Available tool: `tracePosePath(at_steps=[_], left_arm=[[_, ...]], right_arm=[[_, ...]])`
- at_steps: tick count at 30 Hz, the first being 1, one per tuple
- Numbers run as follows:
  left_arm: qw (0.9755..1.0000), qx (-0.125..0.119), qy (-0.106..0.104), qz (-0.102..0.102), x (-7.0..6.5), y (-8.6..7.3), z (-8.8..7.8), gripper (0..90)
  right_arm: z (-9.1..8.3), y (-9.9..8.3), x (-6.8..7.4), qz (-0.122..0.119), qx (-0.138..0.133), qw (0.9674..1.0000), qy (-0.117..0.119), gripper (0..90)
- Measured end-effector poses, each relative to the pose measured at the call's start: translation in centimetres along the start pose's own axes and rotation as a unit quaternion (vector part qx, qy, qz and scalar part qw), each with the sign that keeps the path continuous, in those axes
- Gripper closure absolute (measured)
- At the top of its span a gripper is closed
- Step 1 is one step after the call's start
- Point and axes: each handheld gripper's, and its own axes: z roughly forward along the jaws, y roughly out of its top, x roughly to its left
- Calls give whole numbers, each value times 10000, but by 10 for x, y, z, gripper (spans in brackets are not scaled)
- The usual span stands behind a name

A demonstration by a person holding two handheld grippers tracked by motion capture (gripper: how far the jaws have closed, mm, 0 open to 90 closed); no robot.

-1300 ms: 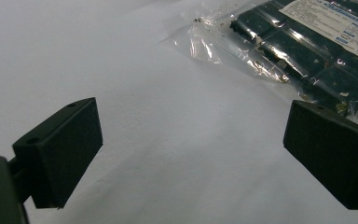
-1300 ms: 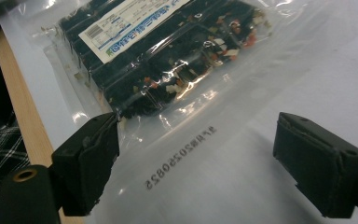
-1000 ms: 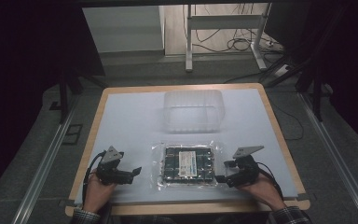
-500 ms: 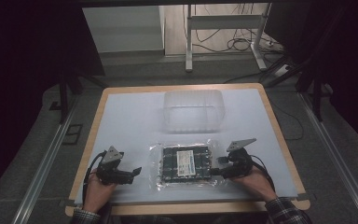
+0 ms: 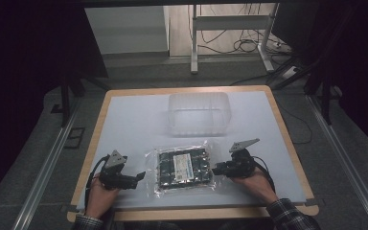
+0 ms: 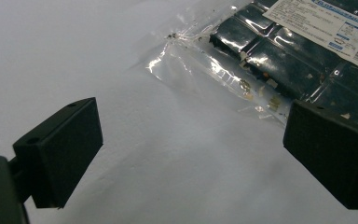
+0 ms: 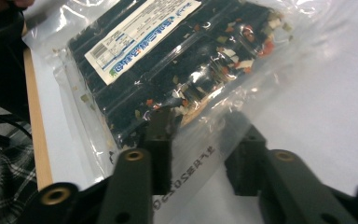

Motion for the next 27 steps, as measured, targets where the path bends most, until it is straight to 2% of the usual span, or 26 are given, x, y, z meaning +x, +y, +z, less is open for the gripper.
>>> tracePosePath(at_steps=[2,3,11,13,19,22,27], left_arm=[[10000,1,7,1,0,0,0,42],[10000,-4,16,0,0,0,-1,41],[9994,-223,77,-265,7,-1,-7,38],[9989,-280,103,-365,9,-2,-8,34],[9983,-308,203,-447,11,-2,-10,14],[9976,-400,231,-510,13,-2,-12,5],[9971,-528,243,-498,13,-2,-14,3]], right_arm=[[1,2,2,-18,-2,10000,-50,740],[1,3,2,28,-33,10000,-25,794],[-7,5,1,398,-372,9984,148,887],[-14,8,2,499,-492,9974,195,890],[-21,11,6,553,-559,9967,214,891],[-26,14,9,548,-630,9962,249,890],[-37,22,13,468,-687,9962,277,890]])
